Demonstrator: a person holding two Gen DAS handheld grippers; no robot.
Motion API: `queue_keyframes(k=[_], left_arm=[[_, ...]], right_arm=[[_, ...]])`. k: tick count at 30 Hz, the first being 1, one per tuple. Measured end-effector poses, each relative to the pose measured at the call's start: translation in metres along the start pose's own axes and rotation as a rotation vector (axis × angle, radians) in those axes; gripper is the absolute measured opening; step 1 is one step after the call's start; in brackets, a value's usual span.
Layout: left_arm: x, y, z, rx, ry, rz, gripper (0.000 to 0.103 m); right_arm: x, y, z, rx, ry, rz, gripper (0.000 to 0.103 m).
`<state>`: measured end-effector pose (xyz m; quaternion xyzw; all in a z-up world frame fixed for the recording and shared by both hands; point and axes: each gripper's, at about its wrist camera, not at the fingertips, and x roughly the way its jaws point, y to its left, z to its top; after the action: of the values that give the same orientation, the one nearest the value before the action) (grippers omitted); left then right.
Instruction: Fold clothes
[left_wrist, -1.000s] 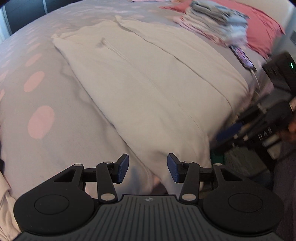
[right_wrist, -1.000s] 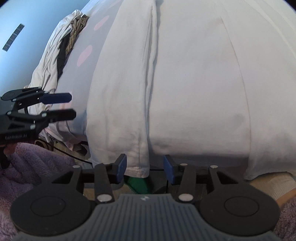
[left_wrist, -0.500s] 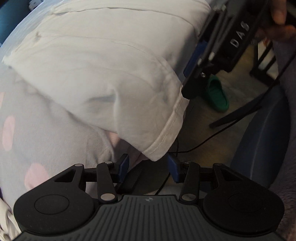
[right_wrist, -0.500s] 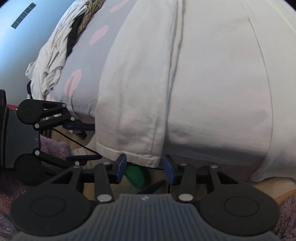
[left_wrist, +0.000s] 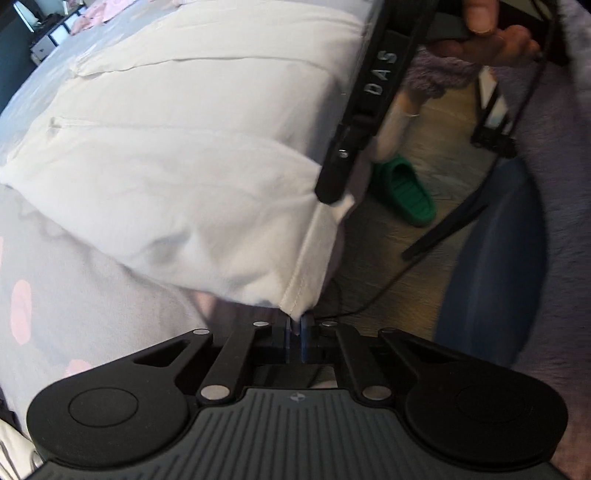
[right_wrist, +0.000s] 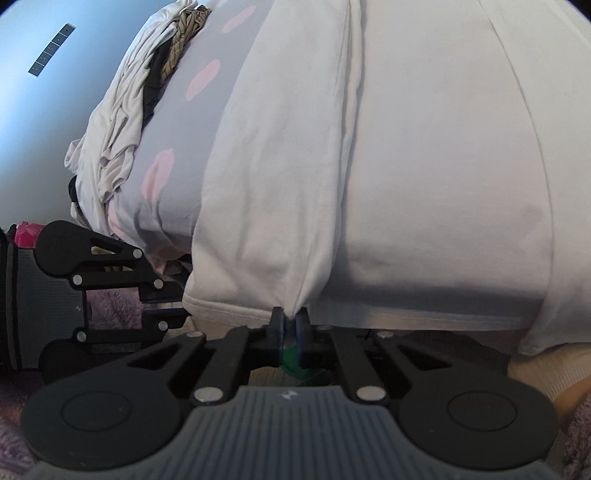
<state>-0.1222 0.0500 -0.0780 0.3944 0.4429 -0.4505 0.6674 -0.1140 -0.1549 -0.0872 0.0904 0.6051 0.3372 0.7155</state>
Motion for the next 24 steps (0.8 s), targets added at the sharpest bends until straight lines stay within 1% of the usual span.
queue_keyframes(k=[2,5,6,8,10,11,14,15,16,18,19,21,24], left_arm=[[0.002,-0.001,-0.001,0.009,0.015,-0.005,0.002],[0.007,0.002,0.001,-0.014,0.045,-0.036,0.002],[0.009,0.003,0.001,-0.020,0.060,-0.040,0.002],[0.014,0.001,0.001,-0.022,0.112,-0.079,0.002],[0.015,-0.002,0.001,-0.007,0.130,-0.082,0.002],[0.014,-0.001,0.004,-0.008,0.130,-0.087,0.002],[0.004,0.010,0.004,-0.074,0.098,-0.104,0.002],[0.000,0.015,0.005,-0.105,0.079,-0.104,0.002],[-0.005,0.021,0.007,-0.138,0.059,-0.103,0.003],[-0.014,0.033,0.011,-0.199,0.018,-0.101,0.003],[-0.019,0.041,0.015,-0.227,-0.002,-0.100,0.004],[-0.027,0.052,0.021,-0.262,-0.037,-0.097,0.004],[-0.036,0.070,0.033,-0.302,-0.085,-0.089,0.008]], right_arm=[[0.000,0.001,-0.001,-0.008,0.014,-0.010,0.007],[0.004,0.000,-0.001,-0.019,0.033,-0.035,0.007],[0.005,0.000,-0.001,-0.019,0.036,-0.039,0.007],[0.005,-0.001,-0.002,-0.019,0.037,-0.047,0.007],[0.004,-0.002,-0.003,-0.024,0.037,-0.059,0.008],[0.005,-0.002,-0.004,-0.026,0.047,-0.070,0.011],[0.012,-0.002,-0.008,-0.038,0.100,-0.111,0.014],[0.011,-0.002,-0.008,-0.051,0.105,-0.121,0.014],[0.008,-0.001,-0.007,-0.068,0.101,-0.128,0.015],[0.002,-0.001,-0.005,-0.104,0.093,-0.141,0.027],[-0.001,0.000,-0.004,-0.121,0.089,-0.148,0.029],[-0.007,0.000,-0.002,-0.157,0.081,-0.162,0.030],[-0.017,0.001,0.001,-0.210,0.070,-0.182,0.032]])
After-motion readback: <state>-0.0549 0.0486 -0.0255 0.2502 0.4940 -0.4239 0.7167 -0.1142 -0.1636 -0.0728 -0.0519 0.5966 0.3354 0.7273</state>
